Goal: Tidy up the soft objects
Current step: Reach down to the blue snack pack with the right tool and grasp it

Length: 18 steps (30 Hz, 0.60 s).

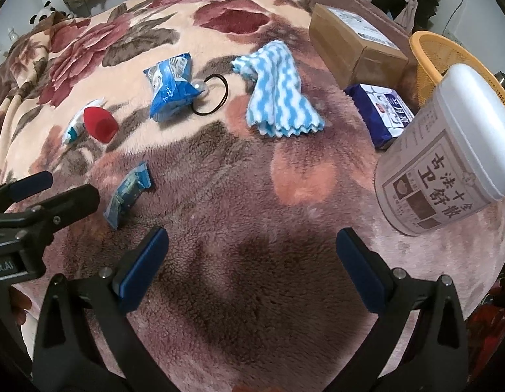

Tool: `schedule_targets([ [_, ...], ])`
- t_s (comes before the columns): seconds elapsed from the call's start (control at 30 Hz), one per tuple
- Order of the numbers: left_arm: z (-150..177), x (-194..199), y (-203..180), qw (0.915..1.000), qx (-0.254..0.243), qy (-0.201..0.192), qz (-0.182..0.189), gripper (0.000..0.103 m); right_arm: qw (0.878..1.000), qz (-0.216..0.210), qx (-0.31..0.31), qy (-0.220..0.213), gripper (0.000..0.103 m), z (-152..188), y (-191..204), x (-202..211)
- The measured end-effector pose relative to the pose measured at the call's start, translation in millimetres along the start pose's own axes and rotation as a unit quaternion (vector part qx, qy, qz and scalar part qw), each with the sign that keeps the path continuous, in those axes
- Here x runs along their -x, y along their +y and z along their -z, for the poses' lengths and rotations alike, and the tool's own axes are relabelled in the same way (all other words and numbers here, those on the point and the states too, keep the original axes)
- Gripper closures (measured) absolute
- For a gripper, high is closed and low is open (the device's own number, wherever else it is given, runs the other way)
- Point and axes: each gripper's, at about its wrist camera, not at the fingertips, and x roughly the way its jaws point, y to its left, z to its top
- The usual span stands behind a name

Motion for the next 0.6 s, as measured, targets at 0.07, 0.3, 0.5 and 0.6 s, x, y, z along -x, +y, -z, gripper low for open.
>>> schedule_targets([
  [0.07, 1, -2, 3, 1.0000, 0.002, 0.002, 0.000, 0.001, 1.000, -0.001, 0.000, 0.003, 0.000, 0, 1, -3],
  [0.3, 8, -8, 25, 0.9997, 0.024, 0.008, -0.001, 0.001, 1.000, -0.007, 0.003, 0.014, 0.000, 2, 8, -15],
  [0.5, 13, -9, 56, 0.9984, 0.055, 0.012, -0.008, 0.001, 1.000, -0.017, 0.014, 0.019, 0.000, 0, 23, -23],
  [0.6, 17, -7, 75, 0.9974, 0.069, 0.012, -0.013, 0.001, 0.999, -0.026, 0.023, 0.022, 0.000, -2, 37, -27],
])
